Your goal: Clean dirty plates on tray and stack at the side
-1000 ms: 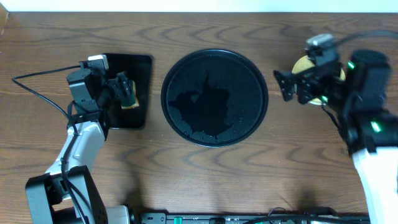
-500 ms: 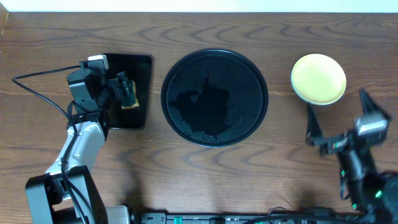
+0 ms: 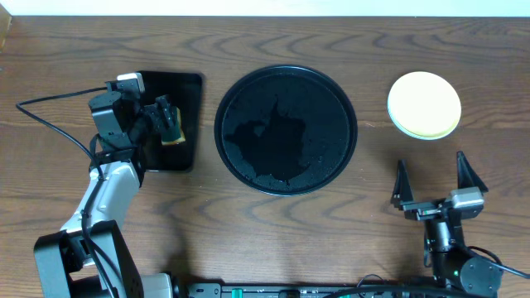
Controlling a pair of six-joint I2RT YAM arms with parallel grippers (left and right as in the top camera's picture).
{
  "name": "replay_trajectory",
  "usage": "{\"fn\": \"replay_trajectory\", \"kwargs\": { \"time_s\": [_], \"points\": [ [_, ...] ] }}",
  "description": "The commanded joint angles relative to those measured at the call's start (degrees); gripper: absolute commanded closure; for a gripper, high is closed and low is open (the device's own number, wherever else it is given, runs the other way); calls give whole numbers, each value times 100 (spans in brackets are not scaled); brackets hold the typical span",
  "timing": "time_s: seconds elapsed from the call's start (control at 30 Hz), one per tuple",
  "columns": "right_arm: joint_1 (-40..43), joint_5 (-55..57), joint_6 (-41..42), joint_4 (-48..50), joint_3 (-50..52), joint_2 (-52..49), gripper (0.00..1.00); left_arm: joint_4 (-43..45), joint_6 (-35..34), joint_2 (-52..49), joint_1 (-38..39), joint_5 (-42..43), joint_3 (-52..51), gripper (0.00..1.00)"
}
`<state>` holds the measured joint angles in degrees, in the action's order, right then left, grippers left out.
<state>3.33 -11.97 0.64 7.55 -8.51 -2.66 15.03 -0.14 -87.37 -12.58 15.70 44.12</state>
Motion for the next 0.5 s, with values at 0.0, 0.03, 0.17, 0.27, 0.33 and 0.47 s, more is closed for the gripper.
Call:
{"fn": "replay_trajectory", "kwargs": {
  "time_s": [0.0,0.03,0.17,0.27,0.33,0.47],
  "points": [
    [39,-28,125,70,308,225,1,9,11,13,13,-35,26,17],
    [39,-26,125,74,400,240,1,9,11,13,13,-35,26,17],
    [39,-28,122,39,717,238,1,9,11,13,13,-35,26,17],
    [33,-28,101,-216,824,238,1,9,11,13,13,-35,26,17],
    [33,-26,101,-435,822,238,1,9,11,13,13,-35,26,17],
    [33,-39,109,-769,822,238,1,9,11,13,13,-35,26,17]
  ]
}}
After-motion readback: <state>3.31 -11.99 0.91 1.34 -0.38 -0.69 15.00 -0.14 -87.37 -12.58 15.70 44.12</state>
